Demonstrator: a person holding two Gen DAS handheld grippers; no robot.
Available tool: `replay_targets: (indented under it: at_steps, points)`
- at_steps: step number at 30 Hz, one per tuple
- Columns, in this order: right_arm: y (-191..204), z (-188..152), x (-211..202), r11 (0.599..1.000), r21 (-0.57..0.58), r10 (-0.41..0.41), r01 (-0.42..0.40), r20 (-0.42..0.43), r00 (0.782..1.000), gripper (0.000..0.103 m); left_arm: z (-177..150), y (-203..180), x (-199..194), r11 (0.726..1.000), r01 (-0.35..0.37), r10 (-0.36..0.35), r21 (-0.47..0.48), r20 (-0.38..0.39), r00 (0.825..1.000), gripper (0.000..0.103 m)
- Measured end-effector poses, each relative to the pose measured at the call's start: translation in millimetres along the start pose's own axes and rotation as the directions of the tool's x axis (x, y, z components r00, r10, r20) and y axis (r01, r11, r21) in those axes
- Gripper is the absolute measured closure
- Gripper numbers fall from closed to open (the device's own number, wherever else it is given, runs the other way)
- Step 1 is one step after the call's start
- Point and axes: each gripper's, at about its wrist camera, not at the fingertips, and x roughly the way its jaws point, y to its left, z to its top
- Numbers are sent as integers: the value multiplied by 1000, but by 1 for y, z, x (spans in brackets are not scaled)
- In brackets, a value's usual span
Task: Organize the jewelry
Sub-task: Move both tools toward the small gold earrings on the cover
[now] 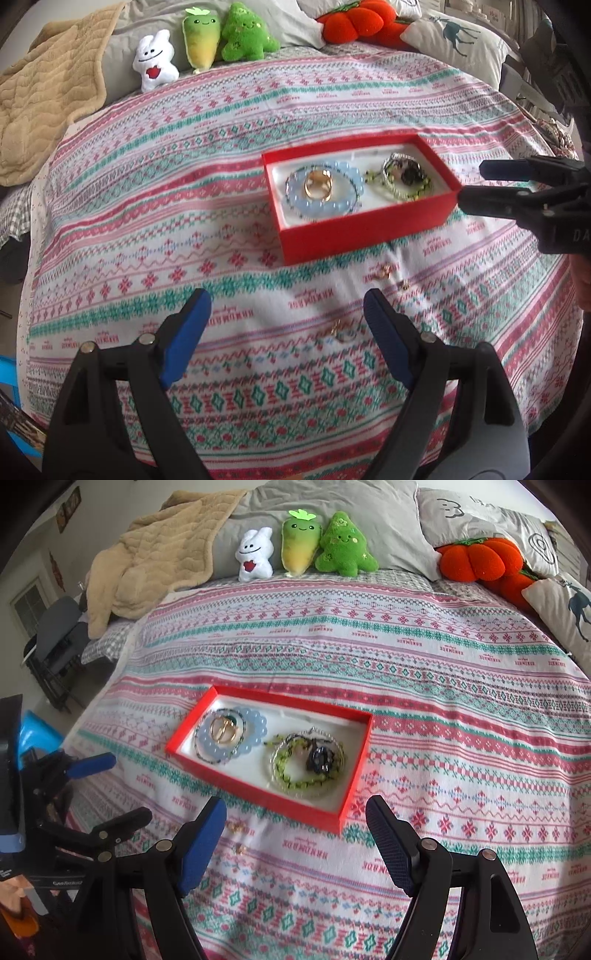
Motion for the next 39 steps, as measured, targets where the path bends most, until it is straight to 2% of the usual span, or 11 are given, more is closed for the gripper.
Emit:
replay_targets:
  at_steps: [15, 33, 39]
  points:
    - [16, -38, -1, 996, -81, -49, 43, -78, 996, 24, -31, 2, 3, 1000, 1, -1, -7, -78, 997, 18]
    - [19, -43, 2, 993, -104, -58, 48, -96, 994, 24, -36, 3, 10, 1000, 1, -3, -13, -96, 995, 18]
    - [22, -46, 6, 992, -113, -63, 51, -107, 992, 24, -41, 2, 9, 999, 38, -37, -1, -102, 994, 18]
